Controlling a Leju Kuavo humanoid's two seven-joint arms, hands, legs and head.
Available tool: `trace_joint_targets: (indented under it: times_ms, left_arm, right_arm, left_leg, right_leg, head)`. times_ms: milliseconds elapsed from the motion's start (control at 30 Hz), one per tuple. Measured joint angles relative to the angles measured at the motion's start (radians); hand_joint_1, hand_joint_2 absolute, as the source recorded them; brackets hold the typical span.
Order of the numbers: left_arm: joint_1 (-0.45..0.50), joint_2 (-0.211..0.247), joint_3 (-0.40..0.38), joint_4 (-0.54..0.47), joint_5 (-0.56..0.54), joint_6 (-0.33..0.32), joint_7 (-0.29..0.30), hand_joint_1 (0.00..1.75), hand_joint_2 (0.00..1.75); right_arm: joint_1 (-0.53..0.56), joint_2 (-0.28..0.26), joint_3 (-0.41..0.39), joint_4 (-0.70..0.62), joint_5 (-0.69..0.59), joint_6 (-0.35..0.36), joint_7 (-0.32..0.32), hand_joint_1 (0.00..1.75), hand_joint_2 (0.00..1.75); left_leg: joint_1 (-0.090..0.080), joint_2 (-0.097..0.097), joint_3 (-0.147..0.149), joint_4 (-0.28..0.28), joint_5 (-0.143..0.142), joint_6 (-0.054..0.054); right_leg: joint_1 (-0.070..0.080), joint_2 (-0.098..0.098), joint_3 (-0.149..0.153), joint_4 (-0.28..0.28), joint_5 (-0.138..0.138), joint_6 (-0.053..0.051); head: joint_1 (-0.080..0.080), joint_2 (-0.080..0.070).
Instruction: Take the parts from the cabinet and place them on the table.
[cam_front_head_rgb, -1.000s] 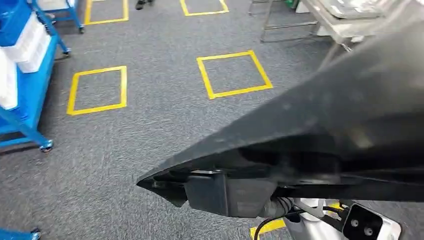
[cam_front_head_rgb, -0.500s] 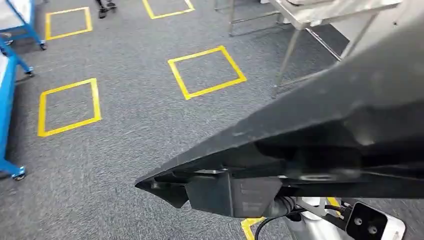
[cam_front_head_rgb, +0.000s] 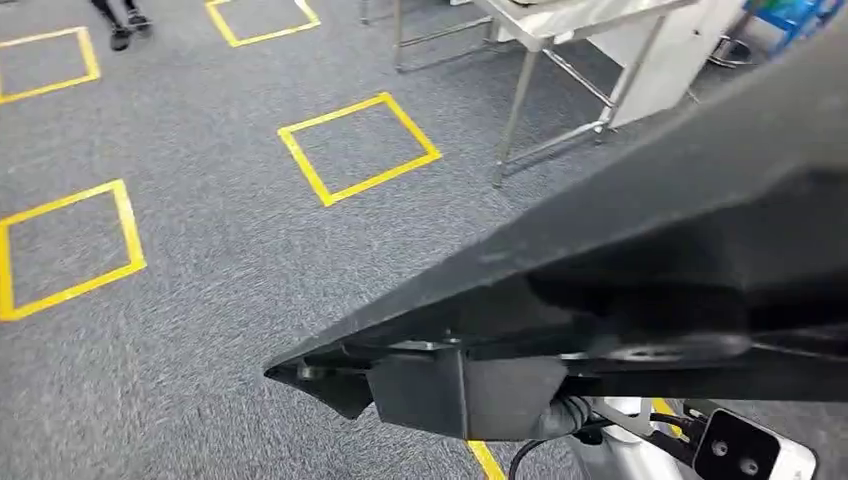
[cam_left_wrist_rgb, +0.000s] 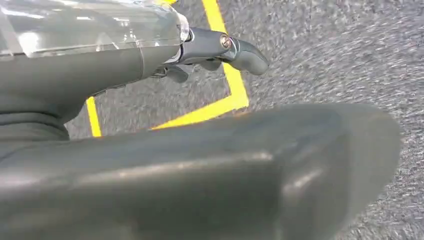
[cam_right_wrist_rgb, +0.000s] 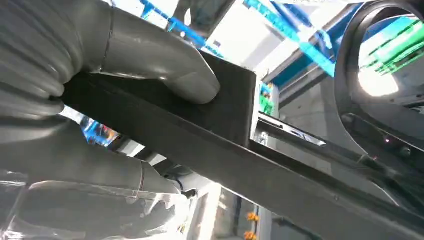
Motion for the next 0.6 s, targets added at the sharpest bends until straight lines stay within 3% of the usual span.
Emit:
trace_joint_targets:
  times_ms: [33,67,133,167,200,233,333,367,400,433,500,533,567,600]
  left_arm:
    - [0.000,0.001,0.002,0.000,0.004,0.002,0.002,0.00,0.00]
    - [-0.001,0.002,0.005,0.000,0.007,0.003,0.006,0.00,0.00]
    - [-0.003,0.002,0.009,0.000,0.018,0.006,0.013,0.00,0.00]
    - [-0.003,0.002,0.011,0.000,0.023,0.010,0.018,0.00,0.00]
    - [-0.002,0.002,0.015,0.000,0.027,0.012,0.021,0.00,0.00]
    - [-0.002,0.002,0.017,0.000,0.028,0.013,0.023,0.00,0.00]
    - [-0.003,0.002,0.024,0.000,0.028,0.014,0.028,0.00,0.00]
    - [-0.005,0.003,0.025,0.000,0.028,0.014,0.028,0.00,0.00]
    - [-0.007,0.004,0.026,0.000,0.028,0.013,0.028,0.00,0.00]
    - [-0.007,0.003,0.027,0.000,0.027,0.013,0.029,0.00,0.00]
    - [-0.002,0.003,0.031,0.000,0.028,0.013,0.032,0.00,0.00]
    - [0.000,0.003,0.032,0.000,0.028,0.014,0.035,0.00,0.00]
    - [0.001,0.003,0.033,0.000,0.028,0.015,0.037,0.00,0.00]
    - [0.000,0.003,0.034,0.000,0.029,0.015,0.041,0.00,0.00]
  right_arm:
    - [0.003,0.000,0.000,0.000,-0.005,0.001,0.000,1.75,1.75]
    - [0.007,-0.001,0.000,-0.001,-0.016,0.010,0.000,1.75,1.75]
    - [0.011,-0.011,-0.002,-0.015,-0.055,0.036,0.000,1.75,1.75]
    - [0.011,-0.018,-0.009,-0.026,-0.079,0.051,0.000,1.75,1.75]
    - [0.009,-0.025,-0.018,-0.038,-0.098,0.062,-0.001,1.75,1.75]
    - [0.006,-0.030,-0.029,-0.047,-0.118,0.072,0.000,1.75,1.75]
    - [0.005,-0.044,-0.057,-0.061,-0.151,0.092,0.018,1.75,1.75]
    - [0.006,-0.046,-0.064,-0.066,-0.152,0.095,0.024,1.75,1.75]
    - [0.003,-0.047,-0.068,-0.068,-0.153,0.100,0.027,1.75,1.75]
    - [0.001,-0.047,-0.071,-0.067,-0.154,0.103,0.029,1.75,1.75]
    - [0.006,-0.047,-0.073,-0.065,-0.152,0.108,0.029,1.75,1.75]
    - [0.010,-0.047,-0.075,-0.063,-0.150,0.109,0.026,1.75,1.75]
    - [0.014,-0.047,-0.077,-0.061,-0.150,0.110,0.026,1.75,1.75]
    - [0.015,-0.047,-0.080,-0.059,-0.150,0.112,0.026,1.75,1.75]
  left_leg:
    - [-0.002,0.013,0.000,0.000,-0.001,0.000]
    - [-0.004,0.024,0.001,0.000,-0.002,0.000]
    - [-0.007,0.042,0.007,0.000,-0.007,-0.001]
    - [-0.008,0.050,0.012,0.000,-0.011,-0.003]
    - [-0.008,0.057,0.015,0.000,-0.014,-0.007]
    - [-0.014,0.066,0.015,0.004,-0.018,-0.013]
    - [-0.013,0.100,0.023,-0.004,-0.021,-0.024]
    - [-0.014,0.099,0.021,0.000,-0.031,-0.030]
    - [-0.009,0.053,0.018,0.025,-0.050,-0.033]
    - [-0.009,0.021,-0.012,0.092,-0.090,-0.033]
    - [-0.006,0.000,-0.091,0.254,-0.159,-0.038]
    - [-0.006,-0.002,-0.120,0.306,-0.169,-0.041]
    - [-0.005,-0.003,-0.127,0.312,-0.154,-0.042]
    - [-0.004,-0.003,-0.113,0.270,-0.117,-0.043]
  right_leg:
    - [-0.001,-0.002,-0.022,0.043,-0.006,0.001]
    - [-0.002,-0.003,-0.017,0.034,0.010,0.000]
    - [0.000,-0.014,0.055,-0.102,0.086,-0.008]
    - [0.005,-0.036,0.105,-0.193,0.124,-0.016]
    - [0.020,-0.096,0.139,-0.257,0.123,-0.027]
    - [0.032,-0.103,0.140,-0.270,0.124,-0.033]
    - [0.033,-0.064,0.136,-0.271,0.126,-0.040]
    - [0.018,-0.053,0.145,-0.285,0.134,-0.048]
    - [0.019,-0.043,0.149,-0.291,0.136,-0.052]
    - [0.017,-0.034,0.149,-0.291,0.136,-0.054]
    - [0.016,-0.009,0.149,-0.291,0.136,-0.057]
    - [0.016,0.003,0.149,-0.290,0.136,-0.057]
    - [0.015,0.016,0.150,-0.289,0.136,-0.057]
    - [0.013,0.029,0.151,-0.287,0.135,-0.056]
  head:
    - [0.000,0.000]
    - [0.000,0.000]
    - [0.000,0.000]
    - [0.000,0.000]
    - [0.000,0.000]
    - [0.000,0.000]
    - [0.000,0.000]
    - [0.000,0.000]
    - [0.000,0.000]
    - [0.000,0.000]
    - [0.000,0.000]
    - [0.000,0.000]
    - [0.000,0.000]
    - [0.000,0.000]
